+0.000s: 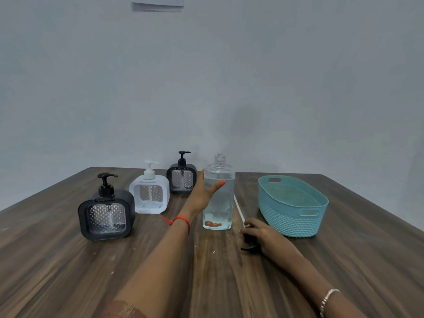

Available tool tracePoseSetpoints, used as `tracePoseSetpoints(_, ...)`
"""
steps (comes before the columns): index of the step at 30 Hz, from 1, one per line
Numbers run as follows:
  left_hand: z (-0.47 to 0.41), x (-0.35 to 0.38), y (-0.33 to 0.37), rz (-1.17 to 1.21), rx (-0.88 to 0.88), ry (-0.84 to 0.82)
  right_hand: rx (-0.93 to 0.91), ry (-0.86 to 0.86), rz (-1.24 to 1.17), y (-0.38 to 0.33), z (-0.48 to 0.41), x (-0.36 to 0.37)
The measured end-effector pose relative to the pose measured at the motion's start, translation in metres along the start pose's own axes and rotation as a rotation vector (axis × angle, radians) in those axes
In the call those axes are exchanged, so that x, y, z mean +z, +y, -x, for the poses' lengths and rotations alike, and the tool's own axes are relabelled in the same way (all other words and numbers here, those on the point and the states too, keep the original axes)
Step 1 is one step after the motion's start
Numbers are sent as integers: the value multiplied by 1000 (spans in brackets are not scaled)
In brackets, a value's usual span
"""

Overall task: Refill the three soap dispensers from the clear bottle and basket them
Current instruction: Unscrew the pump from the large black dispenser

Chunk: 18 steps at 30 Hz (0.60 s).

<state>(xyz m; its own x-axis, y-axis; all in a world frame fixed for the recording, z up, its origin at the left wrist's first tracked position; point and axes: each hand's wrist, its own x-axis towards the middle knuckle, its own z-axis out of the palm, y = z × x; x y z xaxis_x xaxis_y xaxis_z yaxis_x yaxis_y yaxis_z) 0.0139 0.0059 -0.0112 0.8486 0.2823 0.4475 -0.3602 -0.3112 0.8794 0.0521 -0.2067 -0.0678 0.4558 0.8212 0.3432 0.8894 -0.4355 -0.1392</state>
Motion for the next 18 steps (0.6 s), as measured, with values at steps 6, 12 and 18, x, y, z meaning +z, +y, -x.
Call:
tracePoseSetpoints(6, 14, 1, -23, 43, -96, -3, 39, -72, 38, 6, -5, 10)
tracePoseSetpoints(12, 22, -1, -23, 27, -85, -37, 85, -38, 56, -8, -14, -4)
tracePoseSetpoints(18, 31, -18, -17, -153, -184, 66, 72, 174, -95, -33, -38, -31)
